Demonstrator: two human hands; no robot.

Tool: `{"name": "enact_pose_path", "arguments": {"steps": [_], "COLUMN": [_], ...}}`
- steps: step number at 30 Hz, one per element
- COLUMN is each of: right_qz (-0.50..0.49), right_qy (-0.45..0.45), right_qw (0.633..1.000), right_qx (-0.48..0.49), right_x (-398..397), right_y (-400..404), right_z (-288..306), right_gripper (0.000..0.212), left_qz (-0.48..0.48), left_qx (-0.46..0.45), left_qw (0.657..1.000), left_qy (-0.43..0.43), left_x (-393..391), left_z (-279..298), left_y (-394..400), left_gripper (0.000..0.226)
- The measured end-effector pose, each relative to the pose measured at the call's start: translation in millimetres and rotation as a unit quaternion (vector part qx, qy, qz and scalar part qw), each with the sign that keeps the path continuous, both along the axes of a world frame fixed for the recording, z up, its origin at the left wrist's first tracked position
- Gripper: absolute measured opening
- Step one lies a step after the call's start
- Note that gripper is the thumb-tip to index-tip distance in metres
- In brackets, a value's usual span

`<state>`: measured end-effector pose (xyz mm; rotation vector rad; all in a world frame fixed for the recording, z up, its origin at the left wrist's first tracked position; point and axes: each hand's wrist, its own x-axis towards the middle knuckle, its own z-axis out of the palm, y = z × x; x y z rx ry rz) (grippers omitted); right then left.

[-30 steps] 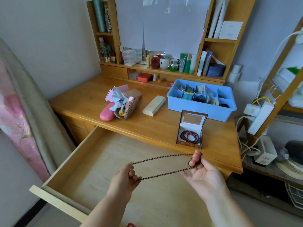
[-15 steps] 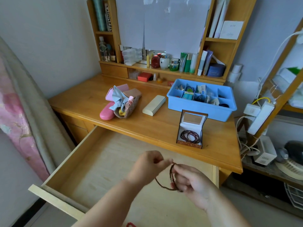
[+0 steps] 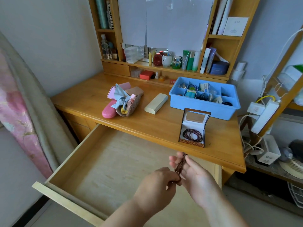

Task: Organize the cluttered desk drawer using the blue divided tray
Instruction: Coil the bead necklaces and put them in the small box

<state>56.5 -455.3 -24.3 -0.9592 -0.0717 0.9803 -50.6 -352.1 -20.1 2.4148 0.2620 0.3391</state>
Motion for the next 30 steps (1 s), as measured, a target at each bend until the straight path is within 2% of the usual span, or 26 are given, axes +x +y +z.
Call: {"name": "enact_pose_path", "arguments": {"steps": [1,3,4,6,7,8,10,11,12,13,15,18,21,23,26,30], "right_qz": [0.032,0.109,0.142,0.167,0.163,0.157,0.148,0.146,0.146,0.146,0.147,0.162,0.14,0.066,-0.018,-0.023], "right_qy": [-0.067,-0.226,-0.266,-0.235,-0.187,-0.13,-0.042,-0.021,-0.008,0.0,0.012,0.003,-0.03,-0.044,-0.043,-0.146], "right_qw": [0.996,0.96,0.944,0.951,0.964,0.976,0.988,0.989,0.989,0.989,0.989,0.987,0.99,0.996,0.998,0.983], "right_qx": [-0.044,-0.124,-0.132,-0.115,-0.098,-0.074,-0.026,-0.01,0.001,0.008,0.017,0.017,-0.004,-0.033,-0.047,-0.105], "right_x": [-2,-5,-4,1,3,5,8,9,9,10,13,15,23,36,49,66], "right_y": [0,-3,-5,-10,-13,-14,-16,-16,-17,-17,-18,-20,-25,-28,-30,-23], "right_z": [1,6,8,12,14,15,15,14,14,14,12,7,6,9,10,21], "right_gripper": [0.037,0.04,0.041,0.031,0.025,0.021,0.012,0.012,0.014,0.017,0.018,0.019,0.014,0.014,0.016,0.018], "left_qz": [-0.004,0.022,0.045,0.097,0.108,0.096,0.035,0.011,-0.003,-0.005,0.013,0.029,0.068,0.121,0.162,0.127], "left_qx": [0.047,0.04,-0.008,-0.16,-0.268,-0.387,-0.582,-0.639,-0.667,-0.677,-0.668,-0.627,-0.604,-0.6,-0.586,-0.518], "left_qw": [0.999,0.999,0.999,0.982,0.957,0.916,0.809,0.766,0.742,0.734,0.743,0.777,0.792,0.79,0.794,0.846], "left_qy": [0.002,-0.002,-0.004,0.013,0.031,0.052,0.073,0.072,0.065,0.055,0.039,0.055,0.055,0.03,0.012,-0.004], "left_x": [3,11,16,24,26,26,24,22,20,20,22,27,33,39,48,81], "left_z": [9,22,26,30,31,30,25,22,19,16,11,10,8,4,0,16], "left_y": [0,6,9,16,18,19,19,18,18,18,17,9,7,6,0,10], "left_gripper": [0.022,0.017,0.014,0.016,0.016,0.016,0.02,0.028,0.037,0.046,0.057,0.06,0.051,0.036,0.026,0.024]}}
